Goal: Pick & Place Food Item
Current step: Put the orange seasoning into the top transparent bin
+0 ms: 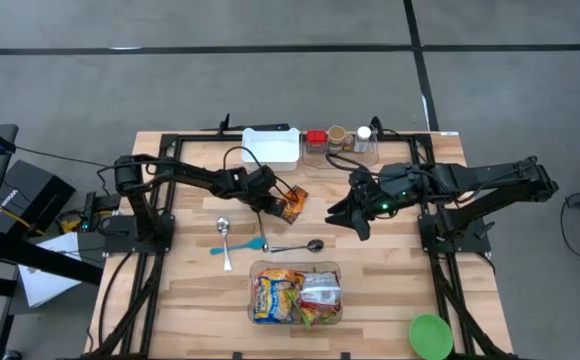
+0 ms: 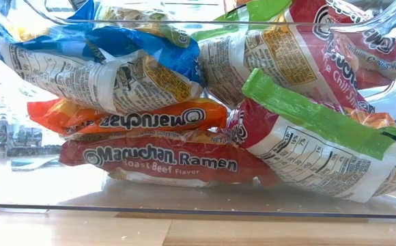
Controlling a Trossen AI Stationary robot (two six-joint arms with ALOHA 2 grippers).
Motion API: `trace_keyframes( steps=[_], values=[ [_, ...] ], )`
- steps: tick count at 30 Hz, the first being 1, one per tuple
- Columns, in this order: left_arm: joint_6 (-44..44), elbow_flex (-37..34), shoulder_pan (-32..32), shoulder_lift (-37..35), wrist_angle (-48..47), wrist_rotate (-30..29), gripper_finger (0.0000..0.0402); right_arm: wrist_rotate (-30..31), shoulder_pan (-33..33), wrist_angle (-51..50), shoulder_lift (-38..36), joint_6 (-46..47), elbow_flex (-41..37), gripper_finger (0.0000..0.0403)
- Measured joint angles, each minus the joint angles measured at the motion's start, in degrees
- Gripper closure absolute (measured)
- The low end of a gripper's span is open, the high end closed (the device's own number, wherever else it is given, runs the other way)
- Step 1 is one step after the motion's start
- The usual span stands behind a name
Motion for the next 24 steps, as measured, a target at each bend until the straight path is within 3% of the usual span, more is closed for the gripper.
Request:
trace_keyframes(
  steps=[4, 24],
  values=[
    [0.2, 0.0, 0.0, 0.0, 0.0, -1.1, 0.0396, 0.0, 0.0, -0.1, 0.0, 0.0, 0.0, 0.0228],
    [-1.3, -0.2, -0.7, -9.1, 10.6, 3.9, 0.0401, 0.0, 0.0, -0.3, 0.0, -0.6, 0.0, 0.0228]
  ],
)
